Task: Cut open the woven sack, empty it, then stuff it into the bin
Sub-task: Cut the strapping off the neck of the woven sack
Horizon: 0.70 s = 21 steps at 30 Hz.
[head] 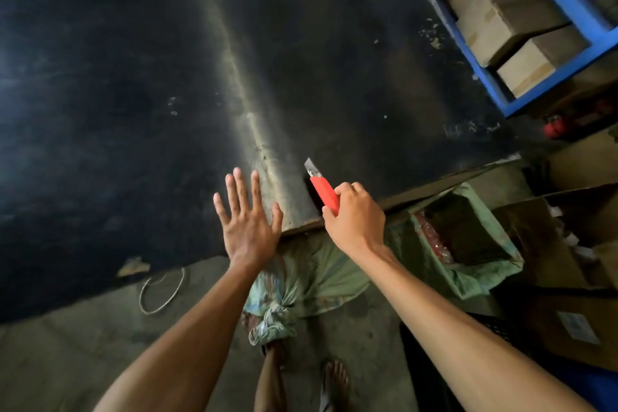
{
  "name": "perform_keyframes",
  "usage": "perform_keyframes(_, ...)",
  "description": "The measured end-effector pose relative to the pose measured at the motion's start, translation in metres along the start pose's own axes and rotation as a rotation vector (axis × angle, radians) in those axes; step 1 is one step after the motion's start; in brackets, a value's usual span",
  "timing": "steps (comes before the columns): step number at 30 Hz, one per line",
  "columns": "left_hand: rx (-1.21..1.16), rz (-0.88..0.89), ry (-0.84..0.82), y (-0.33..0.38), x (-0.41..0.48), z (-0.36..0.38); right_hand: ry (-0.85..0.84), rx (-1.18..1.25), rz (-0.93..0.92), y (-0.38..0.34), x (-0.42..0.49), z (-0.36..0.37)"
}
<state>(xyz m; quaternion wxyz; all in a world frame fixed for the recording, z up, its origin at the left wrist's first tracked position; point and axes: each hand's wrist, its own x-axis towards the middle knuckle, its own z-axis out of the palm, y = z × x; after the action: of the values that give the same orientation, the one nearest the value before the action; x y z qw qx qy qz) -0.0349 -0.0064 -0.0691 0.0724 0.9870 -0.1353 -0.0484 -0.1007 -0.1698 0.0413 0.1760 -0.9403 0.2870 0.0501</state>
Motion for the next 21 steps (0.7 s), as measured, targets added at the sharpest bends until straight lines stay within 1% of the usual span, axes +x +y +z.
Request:
perform_keyframes(4,-0.031,-0.008,-0.002,0.002,-0.005,-0.005,0.037,0.108,-0.042,0.024,-0.057,0.007)
perform_keyframes(8,-0.074,-0.002,0.007,0.000,-0.017,-0.004,0.027,0.218,-0.041,0.055,-0.114,0.038)
perform_keyframes(11,-0.096,0.020,0.106,-0.001,-0.049,0.009,-0.009,0.331,-0.042,0.079,-0.149,0.077)
perform_keyframes(14,-0.105,0.083,0.228,-0.004,-0.098,0.038,-0.057,0.400,-0.001,0.103,-0.174,0.124)
perform_keyframes(16,-0.155,0.121,0.248,-0.011,-0.133,0.071,-0.116,0.406,0.045,0.120,-0.183,0.159)
perform_keyframes(17,-0.173,0.126,0.204,-0.017,-0.152,0.092,-0.145,0.396,0.064,0.129,-0.186,0.176)
perform_keyframes(18,-0.177,0.124,0.125,-0.024,-0.173,0.115,-0.167,0.380,0.074,0.138,-0.187,0.193)
perform_keyframes(21,-0.170,0.122,-0.189,-0.052,-0.233,0.188,-0.209,0.289,0.070,0.163,-0.187,0.244)
